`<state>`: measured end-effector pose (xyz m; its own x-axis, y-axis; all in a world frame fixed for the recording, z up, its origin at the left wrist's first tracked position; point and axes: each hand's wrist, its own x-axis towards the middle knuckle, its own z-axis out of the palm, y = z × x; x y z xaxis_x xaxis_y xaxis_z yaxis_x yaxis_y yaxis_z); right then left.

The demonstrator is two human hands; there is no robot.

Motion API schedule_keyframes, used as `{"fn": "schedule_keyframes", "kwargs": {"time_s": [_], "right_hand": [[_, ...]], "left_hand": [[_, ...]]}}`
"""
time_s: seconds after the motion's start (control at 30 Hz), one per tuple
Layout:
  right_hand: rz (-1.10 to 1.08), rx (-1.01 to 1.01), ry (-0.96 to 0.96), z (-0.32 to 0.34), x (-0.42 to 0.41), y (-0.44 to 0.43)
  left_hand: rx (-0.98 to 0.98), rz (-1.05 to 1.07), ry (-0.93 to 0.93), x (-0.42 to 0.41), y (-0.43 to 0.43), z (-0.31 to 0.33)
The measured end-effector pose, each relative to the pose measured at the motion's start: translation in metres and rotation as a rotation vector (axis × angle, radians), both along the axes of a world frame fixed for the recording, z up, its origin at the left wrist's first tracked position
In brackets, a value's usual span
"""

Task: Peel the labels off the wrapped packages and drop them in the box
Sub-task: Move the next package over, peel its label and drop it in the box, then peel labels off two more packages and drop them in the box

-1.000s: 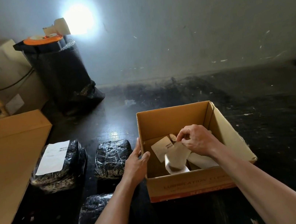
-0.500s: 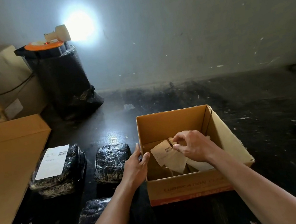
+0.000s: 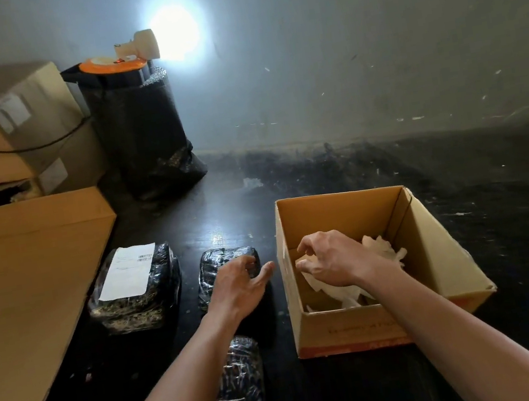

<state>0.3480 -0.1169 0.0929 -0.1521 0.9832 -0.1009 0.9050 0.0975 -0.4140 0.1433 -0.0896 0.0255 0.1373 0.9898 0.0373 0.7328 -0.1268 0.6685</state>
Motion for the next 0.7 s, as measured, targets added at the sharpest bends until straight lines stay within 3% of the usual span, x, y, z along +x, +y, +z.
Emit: {"fn": "schedule_keyframes", "kwargs": {"time_s": [0.4,0.7], "right_hand": [[-0.046,-0.22,-0.03,-0.044,-0.109,0.051],[-0.19,-0.402,-0.02,-0.116,-0.131,0.08]], "left_hand": [[-0.125,-0.079,0.228,-0.111,0.041,-0.038],[-0.381,-0.102,0.162,-0.134,0.069,-0.099]]}}
